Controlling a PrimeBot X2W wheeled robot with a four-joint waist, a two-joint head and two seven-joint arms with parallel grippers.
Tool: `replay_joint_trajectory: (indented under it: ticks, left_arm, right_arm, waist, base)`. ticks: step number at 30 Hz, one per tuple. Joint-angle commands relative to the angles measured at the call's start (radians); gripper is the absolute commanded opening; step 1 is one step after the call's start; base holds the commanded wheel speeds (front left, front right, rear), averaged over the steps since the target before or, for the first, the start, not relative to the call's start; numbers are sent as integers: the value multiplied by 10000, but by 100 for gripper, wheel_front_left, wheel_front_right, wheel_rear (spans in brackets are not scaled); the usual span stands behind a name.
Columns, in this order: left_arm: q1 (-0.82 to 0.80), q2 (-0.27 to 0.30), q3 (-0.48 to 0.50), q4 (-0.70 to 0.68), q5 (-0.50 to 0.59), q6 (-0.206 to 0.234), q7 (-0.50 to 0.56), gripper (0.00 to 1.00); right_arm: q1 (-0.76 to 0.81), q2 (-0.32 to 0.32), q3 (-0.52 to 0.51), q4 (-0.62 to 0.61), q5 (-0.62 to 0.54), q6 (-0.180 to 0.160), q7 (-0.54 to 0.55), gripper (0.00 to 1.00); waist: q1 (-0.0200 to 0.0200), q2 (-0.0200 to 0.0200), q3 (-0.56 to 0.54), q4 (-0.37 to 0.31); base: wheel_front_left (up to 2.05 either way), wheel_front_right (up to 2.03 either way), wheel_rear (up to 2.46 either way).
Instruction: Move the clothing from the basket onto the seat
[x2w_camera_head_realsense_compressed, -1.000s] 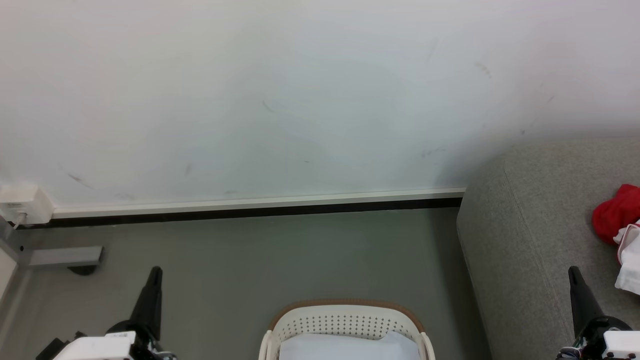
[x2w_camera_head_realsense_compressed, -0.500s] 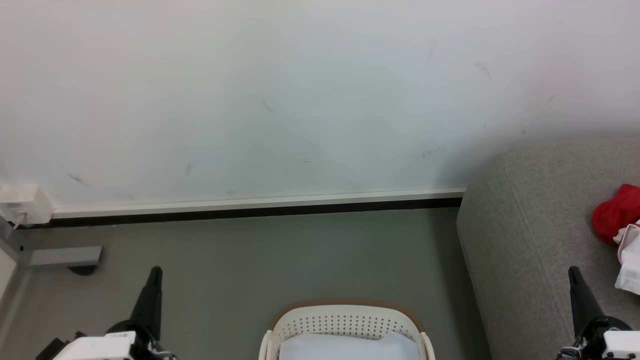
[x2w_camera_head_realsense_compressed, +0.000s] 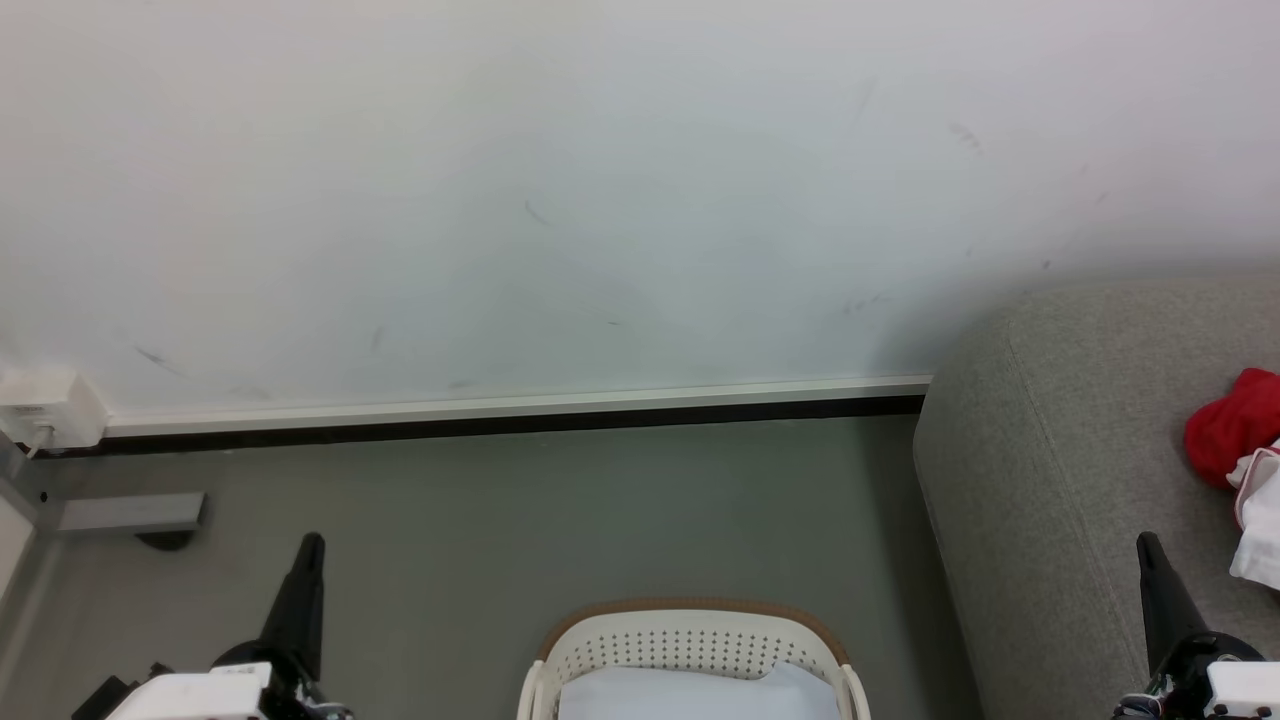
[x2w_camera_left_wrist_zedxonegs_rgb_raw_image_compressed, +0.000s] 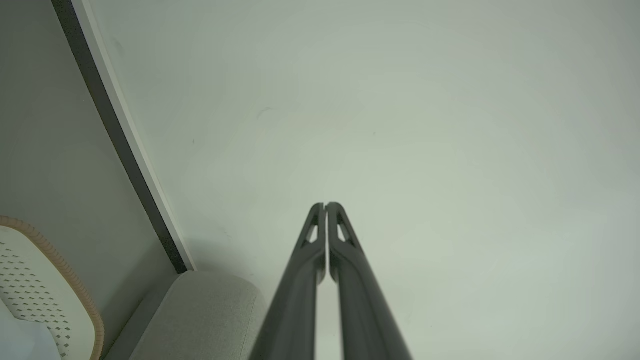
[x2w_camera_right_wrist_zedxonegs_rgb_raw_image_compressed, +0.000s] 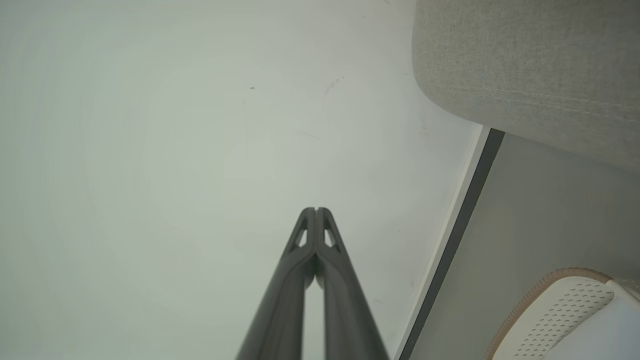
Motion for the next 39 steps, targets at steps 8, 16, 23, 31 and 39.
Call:
replay_joint_trajectory:
  ticks: [8, 16, 23, 31, 39]
  left_arm:
    - [-67, 20, 25, -29, -141, -64, 43, 0]
    - [-67, 20, 24, -29, -141, -64, 43, 0]
    - [-67, 20, 24, -28, -142, -64, 42, 0]
    - [-66, 20, 24, -28, -142, -64, 42, 0]
    - [-66, 20, 23, -29, -142, -64, 42, 0]
  right_arm:
    - [-110, 1, -44, -38, -14, -21, 34, 0]
    - [-110, 3, -46, -38, -16, -21, 35, 0]
    - [-111, 4, -46, -38, -17, -21, 37, 0]
    - [-110, 5, -48, -38, -19, -21, 38, 0]
    - [-110, 4, -47, -38, -20, -21, 39, 0]
  waist:
    - [0, 0, 0, 0]
    - [0, 0, 0, 0]
    - [0, 0, 0, 0]
    - [0, 0, 0, 0]
    - [0, 0, 0, 0]
  base:
    - [0, 0, 0]
    - [0, 0, 0]
    - [0, 0, 0]
    - [0, 0, 0]
    - [0, 0, 0]
